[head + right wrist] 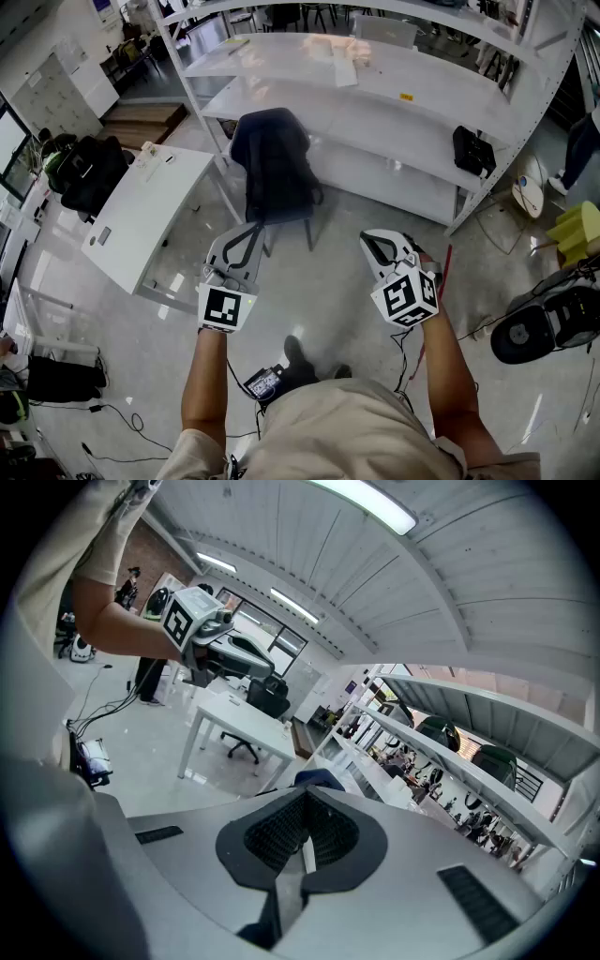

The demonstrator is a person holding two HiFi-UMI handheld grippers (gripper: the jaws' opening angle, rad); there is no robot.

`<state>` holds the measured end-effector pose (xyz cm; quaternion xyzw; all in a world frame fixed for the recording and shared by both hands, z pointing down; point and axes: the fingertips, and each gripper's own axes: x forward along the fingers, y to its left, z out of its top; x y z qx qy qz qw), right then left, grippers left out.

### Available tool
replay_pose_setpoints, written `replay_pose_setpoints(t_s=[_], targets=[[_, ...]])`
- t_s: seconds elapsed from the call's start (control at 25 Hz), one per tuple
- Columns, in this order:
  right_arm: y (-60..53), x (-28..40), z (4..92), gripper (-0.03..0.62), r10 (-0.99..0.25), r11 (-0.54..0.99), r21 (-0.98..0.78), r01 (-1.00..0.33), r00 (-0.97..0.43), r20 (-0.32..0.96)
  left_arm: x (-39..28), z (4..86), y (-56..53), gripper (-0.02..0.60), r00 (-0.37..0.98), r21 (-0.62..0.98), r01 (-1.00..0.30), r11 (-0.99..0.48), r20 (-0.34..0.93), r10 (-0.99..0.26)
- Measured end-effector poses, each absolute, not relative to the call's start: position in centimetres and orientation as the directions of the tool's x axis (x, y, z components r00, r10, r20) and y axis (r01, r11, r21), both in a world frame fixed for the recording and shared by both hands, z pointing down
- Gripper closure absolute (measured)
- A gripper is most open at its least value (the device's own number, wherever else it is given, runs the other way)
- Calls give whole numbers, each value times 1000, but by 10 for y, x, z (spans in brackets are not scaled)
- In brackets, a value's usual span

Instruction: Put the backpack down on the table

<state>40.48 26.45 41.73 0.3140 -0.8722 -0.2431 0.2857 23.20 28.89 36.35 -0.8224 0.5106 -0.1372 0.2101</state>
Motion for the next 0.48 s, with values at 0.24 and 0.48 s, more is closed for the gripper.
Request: replay_pose_setpoints(t_s=[0.24,0.48], targets=[[263,401,420,569,-684,690,597,-410,-641,349,228,367,288,566,439,-480,-785,-391,14,-898],[261,400,424,569,-678,698,587,-411,-643,356,228,371,286,566,438,-476,-786,-394,20,-899]])
